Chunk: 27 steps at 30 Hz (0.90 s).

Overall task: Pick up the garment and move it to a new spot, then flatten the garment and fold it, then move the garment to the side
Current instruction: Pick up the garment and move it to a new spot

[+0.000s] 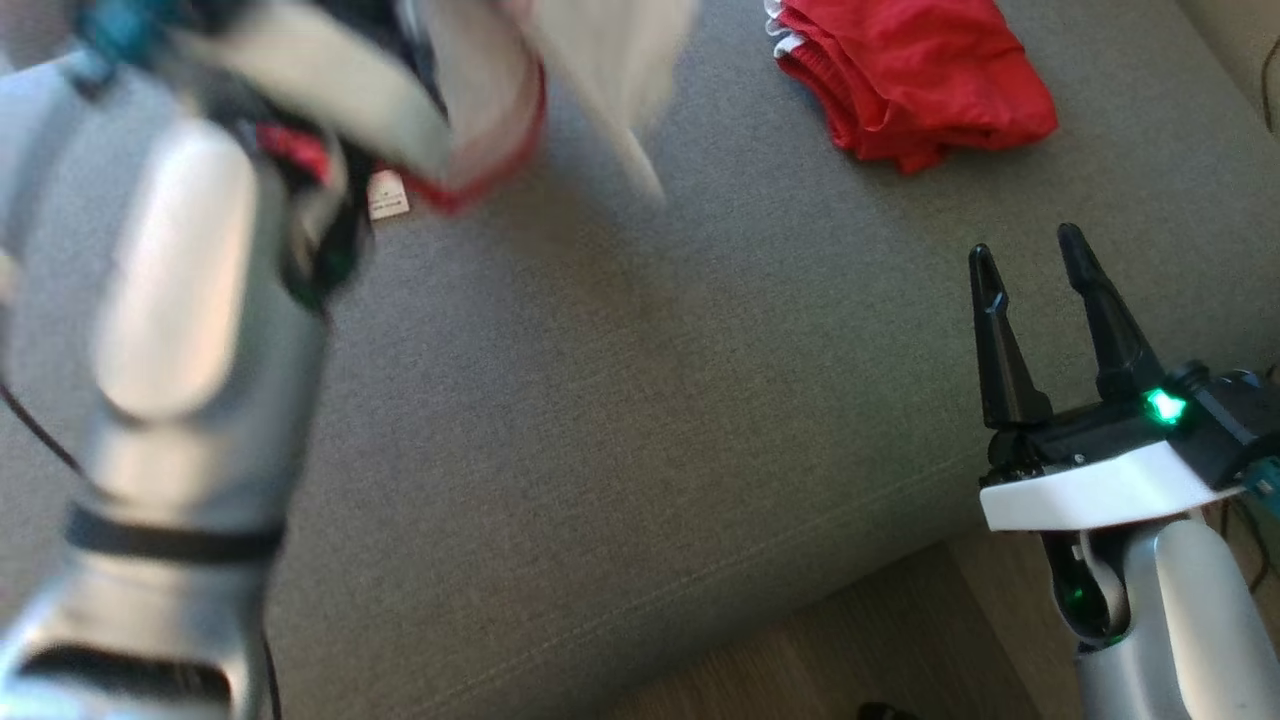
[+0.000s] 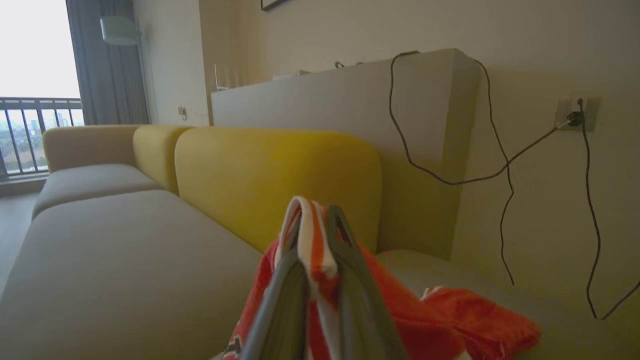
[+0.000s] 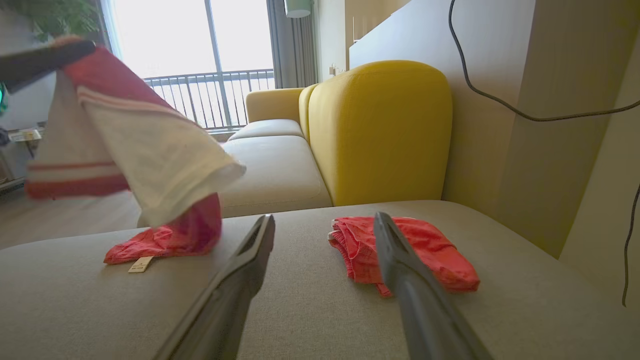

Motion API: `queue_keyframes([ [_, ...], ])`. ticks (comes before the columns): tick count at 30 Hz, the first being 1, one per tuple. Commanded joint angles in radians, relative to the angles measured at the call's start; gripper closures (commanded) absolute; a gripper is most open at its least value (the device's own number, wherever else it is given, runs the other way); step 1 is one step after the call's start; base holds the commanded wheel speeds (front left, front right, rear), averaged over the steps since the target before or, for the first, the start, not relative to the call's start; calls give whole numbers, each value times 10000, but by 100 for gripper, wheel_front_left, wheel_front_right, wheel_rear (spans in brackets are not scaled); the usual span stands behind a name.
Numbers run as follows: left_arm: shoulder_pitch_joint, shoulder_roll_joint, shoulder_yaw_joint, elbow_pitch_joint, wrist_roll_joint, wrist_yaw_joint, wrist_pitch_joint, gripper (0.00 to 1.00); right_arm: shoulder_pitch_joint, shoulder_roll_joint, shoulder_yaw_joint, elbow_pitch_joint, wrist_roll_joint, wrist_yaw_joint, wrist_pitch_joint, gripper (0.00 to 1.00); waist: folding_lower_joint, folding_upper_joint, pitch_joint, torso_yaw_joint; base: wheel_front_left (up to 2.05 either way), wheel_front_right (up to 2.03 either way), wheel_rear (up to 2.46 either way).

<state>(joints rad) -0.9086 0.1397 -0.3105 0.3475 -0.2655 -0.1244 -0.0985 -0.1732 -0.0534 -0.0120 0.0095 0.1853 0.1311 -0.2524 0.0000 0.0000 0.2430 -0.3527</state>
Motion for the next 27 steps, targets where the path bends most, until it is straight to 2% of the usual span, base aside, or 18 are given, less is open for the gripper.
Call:
queue_keyframes([
  [1, 565, 227, 122, -76, -136, -42, -1, 100, -80, 31, 249, -389, 41, -4, -93, 0, 0, 0, 98, -4, 0, 0, 0],
  [7, 2699, -45, -437, 1149, -311, -22, -571, 100, 45, 31, 346, -375, -92, -4, -93, 0, 0, 0, 227, 374, 0, 0, 0],
  [11, 3416, -233, -656, 2164, -275, 110, -1045, 100, 111, 31, 372, -318, -260, -4, -93, 0, 0, 0, 210, 811, 0, 0, 0],
  [12, 3497, -294, -688, 2353, -269, 151, -1165, 89, 123, 31, 385, -296, -291, -4, -93, 0, 0, 0, 173, 927, 0, 0, 0],
  [13, 3562, -367, -688, 2516, -306, 187, -1271, 59, 139, 31, 404, -273, -310, -4, -93, 0, 0, 0, 116, 1039, 0, 0, 0],
  [14, 3619, -451, -642, 2657, -406, 226, -1356, 0, 163, 31, 425, -254, -324, -4, -93, 0, 0, 0, 50, 1153, 0, 0, 0],
  [20, 3956, -713, -543, 2389, -438, 638, -1616, 0, 323, 31, 619, -176, -399, -4, -93, 0, 0, 0, -514, 1772, 0, 0, 0],
  [24, 4872, -793, -1, 520, -286, 1198, -1628, 0, 466, 31, 821, -100, -378, -4, -93, 0, 0, 0, -889, 2185, 0, 0, 0],
  [25, 4872, -793, -1, 520, -286, 1198, -1628, 0, 466, 31, 821, -100, -378, -4, -93, 0, 0, 0, -889, 2185, 0, 0, 0],
  [27, 5497, -818, 188, -516, -42, 1448, -1629, 0, 571, 31, 853, -47, -326, -4, -93, 0, 0, 0, -1070, 2448, 0, 0, 0],
])
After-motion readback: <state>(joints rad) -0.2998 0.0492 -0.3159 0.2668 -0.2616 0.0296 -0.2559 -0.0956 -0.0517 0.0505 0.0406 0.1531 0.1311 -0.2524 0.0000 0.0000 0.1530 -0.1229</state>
